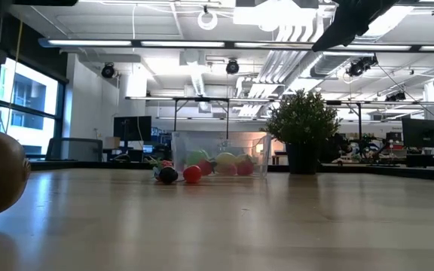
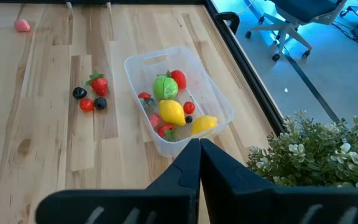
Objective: Pick and placing Produce into tupperware
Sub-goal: Put the brown kiwi into the transparent bin
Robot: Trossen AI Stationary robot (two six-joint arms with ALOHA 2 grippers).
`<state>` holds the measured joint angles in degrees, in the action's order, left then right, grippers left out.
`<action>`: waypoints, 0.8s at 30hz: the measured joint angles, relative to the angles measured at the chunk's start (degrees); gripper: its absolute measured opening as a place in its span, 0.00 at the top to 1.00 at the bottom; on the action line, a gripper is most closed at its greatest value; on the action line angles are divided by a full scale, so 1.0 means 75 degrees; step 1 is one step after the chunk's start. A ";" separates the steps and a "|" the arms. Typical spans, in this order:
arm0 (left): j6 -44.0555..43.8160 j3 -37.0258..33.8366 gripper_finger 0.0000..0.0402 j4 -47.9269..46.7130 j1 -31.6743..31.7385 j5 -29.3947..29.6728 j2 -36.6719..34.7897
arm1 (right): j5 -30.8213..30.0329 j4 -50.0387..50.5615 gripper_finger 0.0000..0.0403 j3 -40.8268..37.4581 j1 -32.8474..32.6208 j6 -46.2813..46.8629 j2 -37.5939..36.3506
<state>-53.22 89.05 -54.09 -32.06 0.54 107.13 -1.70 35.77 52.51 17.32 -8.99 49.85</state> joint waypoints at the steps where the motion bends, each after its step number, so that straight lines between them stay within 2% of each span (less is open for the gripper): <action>1: -0.0121 -0.0048 0.41 0.0099 -0.0036 0.0002 0.0000 | -0.0003 0.0000 1.00 0.0000 0.0000 -0.0003 0.0003; 13: -0.1224 -0.0591 0.40 0.0022 -0.0077 0.0255 -0.0001 | -0.0002 0.0000 1.00 0.0000 0.0000 -0.0001 0.0000; 19: -0.1841 -0.1110 0.40 0.0414 -0.0077 0.0403 -0.0002 | 0.0000 0.0000 1.00 0.0000 -0.0003 0.0000 0.0000; 24: -0.2144 -0.1415 0.32 0.1095 -0.0077 0.0527 0.0000 | 0.0000 0.0000 1.00 0.0000 -0.0003 0.0000 0.0000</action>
<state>-69.30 78.43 -45.87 -32.64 4.49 107.13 -1.70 35.77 52.51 17.30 -8.99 49.84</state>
